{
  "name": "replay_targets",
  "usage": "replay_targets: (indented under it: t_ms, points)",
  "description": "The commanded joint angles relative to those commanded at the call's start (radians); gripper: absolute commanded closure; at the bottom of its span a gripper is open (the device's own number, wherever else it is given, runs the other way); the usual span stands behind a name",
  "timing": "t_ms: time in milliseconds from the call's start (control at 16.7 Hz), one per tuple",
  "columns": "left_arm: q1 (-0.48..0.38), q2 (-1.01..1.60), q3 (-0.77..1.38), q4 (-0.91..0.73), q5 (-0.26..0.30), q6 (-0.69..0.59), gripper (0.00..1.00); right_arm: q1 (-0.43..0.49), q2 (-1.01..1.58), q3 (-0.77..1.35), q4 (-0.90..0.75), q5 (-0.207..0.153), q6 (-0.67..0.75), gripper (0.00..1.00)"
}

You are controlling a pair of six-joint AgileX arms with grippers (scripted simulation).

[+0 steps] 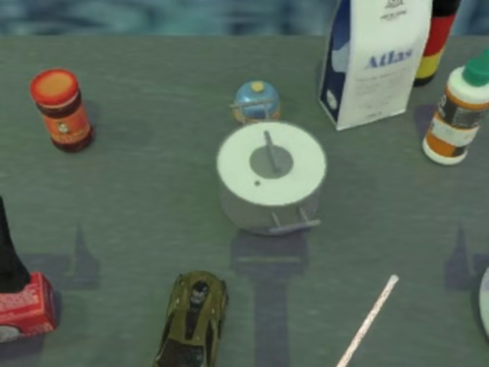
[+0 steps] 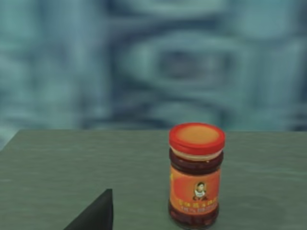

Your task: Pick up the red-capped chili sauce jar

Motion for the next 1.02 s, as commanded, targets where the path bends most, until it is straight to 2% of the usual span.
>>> replay_targets:
  t_ms: [240,480,720,1020]
  points:
    - [0.004,0.023,0.027,-0.013,-0.003,0.007,0.0,0.0,0.0,0.0,0.0,0.0,0.0,0.0]
    - [0.018,0.177,0.197,-0.1,-0.014,0.049,0.0,0.0,0.0,0.0,0.0,0.0,0.0,0.0]
    - [0.029,0.457,0.487,-0.261,-0.018,0.123,0.0,0.0,0.0,0.0,0.0,0.0,0.0,0.0]
    - [0.032,0.93,0.961,-0.536,-0.009,0.244,0.0,0.0,0.0,0.0,0.0,0.0,0.0,0.0]
